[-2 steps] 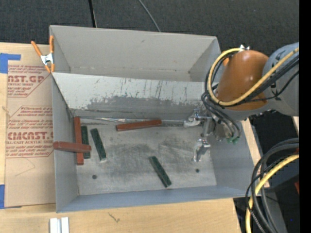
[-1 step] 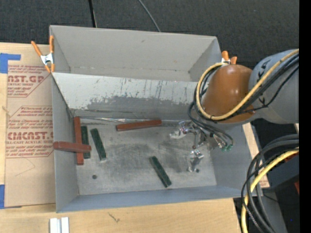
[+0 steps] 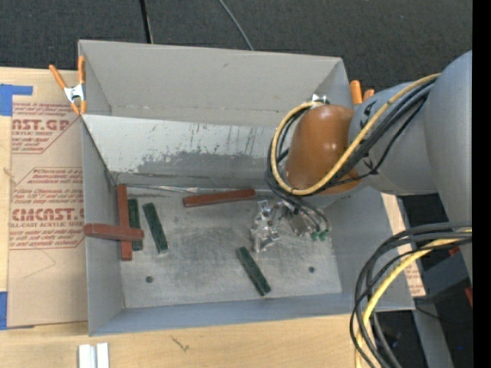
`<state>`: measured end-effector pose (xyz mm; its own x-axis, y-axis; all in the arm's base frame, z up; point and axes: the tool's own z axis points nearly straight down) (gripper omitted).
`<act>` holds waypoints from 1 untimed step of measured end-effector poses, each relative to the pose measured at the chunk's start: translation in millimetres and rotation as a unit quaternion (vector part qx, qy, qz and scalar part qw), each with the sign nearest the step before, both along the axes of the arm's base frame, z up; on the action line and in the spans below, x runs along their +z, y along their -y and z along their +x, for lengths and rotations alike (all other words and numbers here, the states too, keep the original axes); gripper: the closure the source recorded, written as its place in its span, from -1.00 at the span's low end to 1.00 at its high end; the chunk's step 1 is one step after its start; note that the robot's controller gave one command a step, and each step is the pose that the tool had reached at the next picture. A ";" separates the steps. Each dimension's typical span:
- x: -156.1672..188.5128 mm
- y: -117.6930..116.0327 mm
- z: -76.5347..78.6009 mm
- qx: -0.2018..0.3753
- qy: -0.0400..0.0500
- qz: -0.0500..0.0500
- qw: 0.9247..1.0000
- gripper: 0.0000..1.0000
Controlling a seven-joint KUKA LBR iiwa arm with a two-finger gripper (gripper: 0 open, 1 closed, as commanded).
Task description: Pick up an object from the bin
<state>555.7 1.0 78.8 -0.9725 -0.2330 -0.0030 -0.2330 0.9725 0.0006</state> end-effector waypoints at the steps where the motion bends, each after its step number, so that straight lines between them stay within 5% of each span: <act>1: -0.3 0.3 -0.5 0.000 -0.001 0.000 1.000 -1.00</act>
Offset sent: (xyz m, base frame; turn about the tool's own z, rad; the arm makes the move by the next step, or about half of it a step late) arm 0.0000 0.0000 0.0000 0.0000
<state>555.2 0.7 78.6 -0.9725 -0.2328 0.0001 -0.2328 0.9725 0.0006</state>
